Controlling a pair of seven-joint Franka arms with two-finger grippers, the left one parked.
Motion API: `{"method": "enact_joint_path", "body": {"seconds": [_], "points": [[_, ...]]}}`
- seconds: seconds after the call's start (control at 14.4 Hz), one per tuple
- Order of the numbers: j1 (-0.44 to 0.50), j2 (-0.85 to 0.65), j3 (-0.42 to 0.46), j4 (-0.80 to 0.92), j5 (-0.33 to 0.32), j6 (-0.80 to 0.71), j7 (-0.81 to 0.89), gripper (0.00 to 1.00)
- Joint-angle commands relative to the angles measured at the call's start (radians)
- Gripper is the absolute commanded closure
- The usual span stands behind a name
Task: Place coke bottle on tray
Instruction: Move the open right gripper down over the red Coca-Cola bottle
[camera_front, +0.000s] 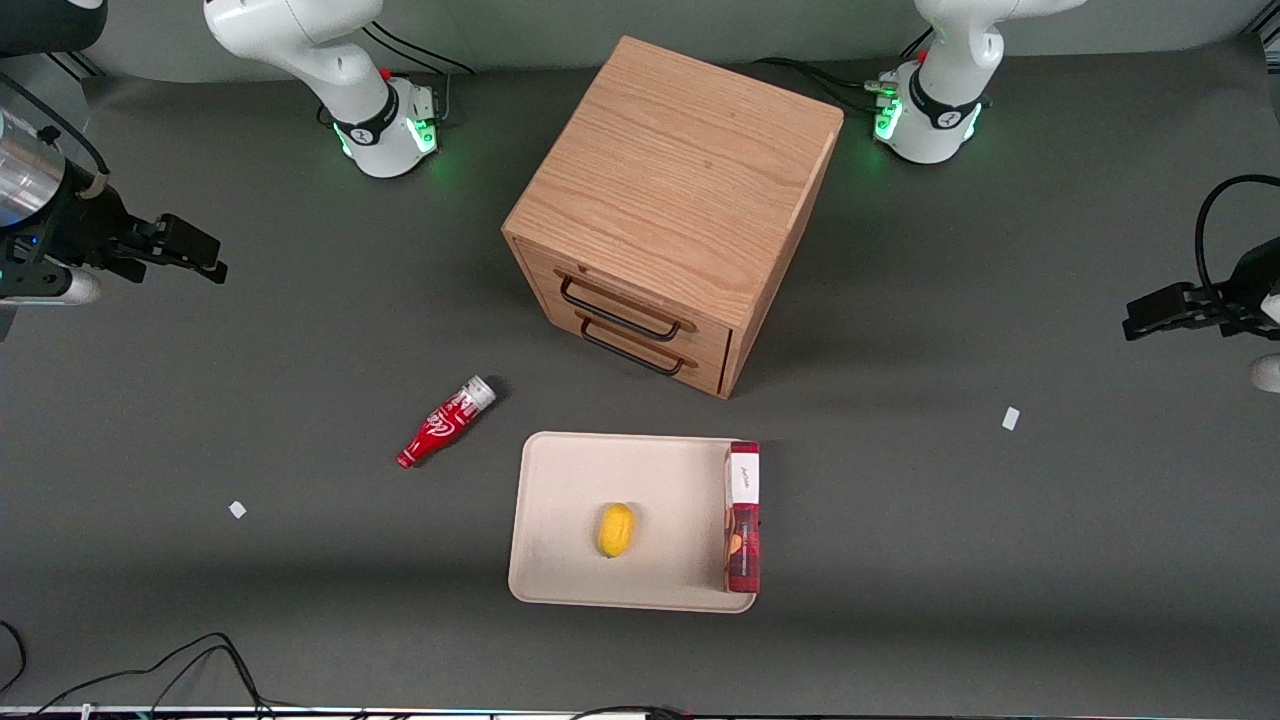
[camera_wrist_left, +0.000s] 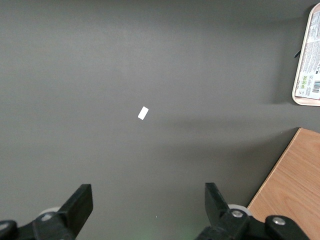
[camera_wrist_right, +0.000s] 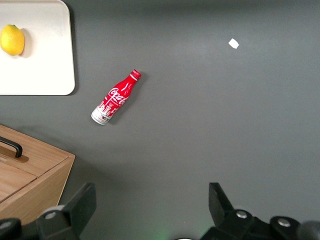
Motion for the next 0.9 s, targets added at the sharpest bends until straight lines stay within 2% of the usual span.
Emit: {"method": "enact_joint_path", "body": {"seconds": [0.0, 0.42, 0.69, 0.83], "points": [[0.013, 0.011, 0.002, 0.018, -0.024, -0.026, 0.027, 0.00], [0.020, 0.055, 0.011, 0.044, -0.020, -0.036, 0.070, 0.00], [0.065, 0.127, 0.021, 0.041, 0.022, 0.023, 0.306, 0.00], [0.085, 0.185, 0.021, 0.037, 0.068, 0.094, 0.444, 0.00]]}}
